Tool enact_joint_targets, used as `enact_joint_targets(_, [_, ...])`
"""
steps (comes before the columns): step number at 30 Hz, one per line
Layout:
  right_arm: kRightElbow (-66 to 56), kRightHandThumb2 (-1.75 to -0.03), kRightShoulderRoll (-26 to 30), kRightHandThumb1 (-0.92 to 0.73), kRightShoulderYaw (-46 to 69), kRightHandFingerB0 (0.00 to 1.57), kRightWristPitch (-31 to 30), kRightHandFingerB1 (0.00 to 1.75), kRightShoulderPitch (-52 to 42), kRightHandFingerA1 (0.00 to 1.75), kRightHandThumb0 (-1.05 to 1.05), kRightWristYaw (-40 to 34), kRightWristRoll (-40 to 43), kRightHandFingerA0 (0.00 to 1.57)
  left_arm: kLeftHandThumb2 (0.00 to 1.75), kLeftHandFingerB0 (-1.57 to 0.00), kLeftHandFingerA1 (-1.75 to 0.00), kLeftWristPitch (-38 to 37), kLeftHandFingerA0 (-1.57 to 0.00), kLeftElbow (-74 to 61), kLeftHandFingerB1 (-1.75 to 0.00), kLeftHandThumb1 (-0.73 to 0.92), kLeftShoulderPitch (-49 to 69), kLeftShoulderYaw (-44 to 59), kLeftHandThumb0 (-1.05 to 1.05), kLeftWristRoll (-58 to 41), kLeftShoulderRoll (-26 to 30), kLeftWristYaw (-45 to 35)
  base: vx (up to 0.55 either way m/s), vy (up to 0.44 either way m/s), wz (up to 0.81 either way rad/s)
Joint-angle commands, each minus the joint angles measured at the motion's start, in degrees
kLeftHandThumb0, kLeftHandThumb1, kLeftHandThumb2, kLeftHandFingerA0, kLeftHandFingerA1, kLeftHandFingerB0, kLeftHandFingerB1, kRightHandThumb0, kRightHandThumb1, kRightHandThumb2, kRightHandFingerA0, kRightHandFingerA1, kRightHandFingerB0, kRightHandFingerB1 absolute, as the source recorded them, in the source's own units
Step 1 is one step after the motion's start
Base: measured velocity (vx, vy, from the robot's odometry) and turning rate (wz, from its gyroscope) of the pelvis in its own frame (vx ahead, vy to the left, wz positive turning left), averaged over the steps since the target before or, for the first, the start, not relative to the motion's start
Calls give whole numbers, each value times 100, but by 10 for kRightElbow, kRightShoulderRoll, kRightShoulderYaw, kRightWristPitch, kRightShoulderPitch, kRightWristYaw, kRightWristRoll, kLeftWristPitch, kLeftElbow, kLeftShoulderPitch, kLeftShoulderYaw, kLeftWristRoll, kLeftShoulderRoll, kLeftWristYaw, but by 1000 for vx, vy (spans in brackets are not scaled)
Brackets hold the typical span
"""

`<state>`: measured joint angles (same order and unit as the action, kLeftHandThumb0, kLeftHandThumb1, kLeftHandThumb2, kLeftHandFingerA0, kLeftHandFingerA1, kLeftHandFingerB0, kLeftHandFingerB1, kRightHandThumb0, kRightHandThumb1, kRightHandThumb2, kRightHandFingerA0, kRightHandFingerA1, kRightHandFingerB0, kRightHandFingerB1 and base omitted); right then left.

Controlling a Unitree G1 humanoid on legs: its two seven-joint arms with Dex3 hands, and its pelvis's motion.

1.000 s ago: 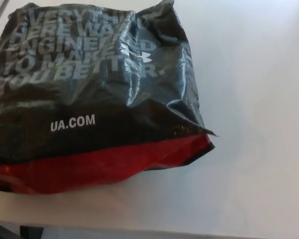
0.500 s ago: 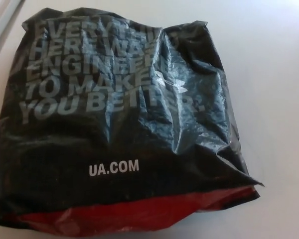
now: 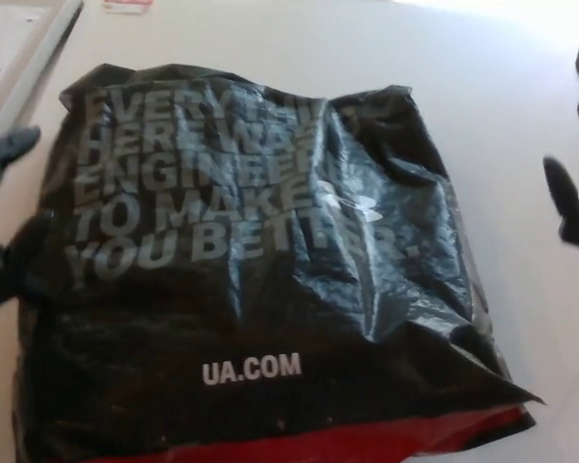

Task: A plastic bag is kept infront of the robot in the middle of the desk and the robot uses both its hands to grab it from the top and lifts it up and then releases it.

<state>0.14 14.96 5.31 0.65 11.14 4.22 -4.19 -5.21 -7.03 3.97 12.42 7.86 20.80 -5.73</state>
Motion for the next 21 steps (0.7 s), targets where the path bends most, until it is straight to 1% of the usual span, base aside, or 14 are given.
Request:
enact_joint_targets(1, [-298,-90,-111,-67,163,0,626,14,-601,20,-70,15,-15,0,70,-18,-33,-743,-19,-105,-27,92,540,32,-61,-134,-139,30,48,60,9])
enact_joint_targets(2, [-288,-104,-117,-70,166,0,646,16,-621,21,-77,14,-20,0,69,-18,-32,-757,-18,-88,-27,92,551,25,-62,-133,-136,32,52,30,7])
enact_joint_targets(3, [-281,-104,-122,-72,165,0,663,12,-644,19,-81,14,-30,0,116,0,-50,-775,-1,-64,-48,62,565,22,-32,-130,-136,34,0,0,0])
enact_joint_targets(7, [-246,-105,-115,-71,163,0,717,15,-706,17,-77,22,-85,0,116,0,-50,-831,-1,27,-48,62,608,17,-32,-120,-153,44,8,-5,2])
enact_joint_targets(8, [-225,-105,-104,-72,165,0,733,13,-725,15,-80,27,-97,0,116,0,-50,-847,-1,59,-48,63,619,29,-32,-113,-178,47,0,0,0])
enact_joint_targets(9, [-217,-95,-102,-69,167,0,739,8,-733,9,-76,28,-100,0,68,-18,-35,-853,-18,73,-27,92,623,21,-63,-118,-183,51,53,-11,-52])
enact_joint_targets(10, [-215,-95,-101,-69,167,0,741,8,-736,9,-76,28,-101,0,68,-18,-35,-854,-18,77,-27,92,624,18,-63,-120,-184,52,43,-17,16])
enact_joint_targets(11, [-202,-107,-92,-73,167,0,745,13,-733,19,-79,28,-102,0,68,-18,-36,-859,-17,92,-27,92,619,13,-62,-122,-193,54,38,-10,-12])
enact_joint_targets(12, [-192,-108,-92,-75,177,0,756,11,-736,16,-81,29,-101,0,115,0,-51,-862,-2,117,-48,62,619,16,-32,-120,-199,53,0,0,0])
enact_joint_targets(13, [-188,-107,-90,-77,182,0,760,9,-742,12,-84,31,-97,0,115,0,-51,-865,-1,132,-48,62,619,22,-32,-117,-205,52,0,0,0])
enact_joint_targets(14, [-186,-68,-88,-91,189,0,763,10,-753,7,-73,33,-89,0,116,0,-51,-870,-1,154,-48,63,615,28,-32,-114,-216,52,0,0,0])
enact_joint_targets(17, [-183,-70,-88,-90,207,0,769,9,-781,10,-73,36,-76,0,115,0,-50,-870,-1,175,-49,61,611,44,-33,-111,-238,51,-1,39,3])
enact_joint_targets(18, [-178,-108,-86,-76,213,0,773,11,-793,17,-82,38,-72,0,115,0,-50,-871,0,178,-49,62,611,51,-33,-112,-240,51,-26,157,1])
enact_joint_targets(21, [-148,-106,-95,-75,241,0,805,11,-817,17,-80,40,-67,0,116,0,-49,-873,0,185,-49,62,610,78,-32,-124,-252,51,-37,226,-1])
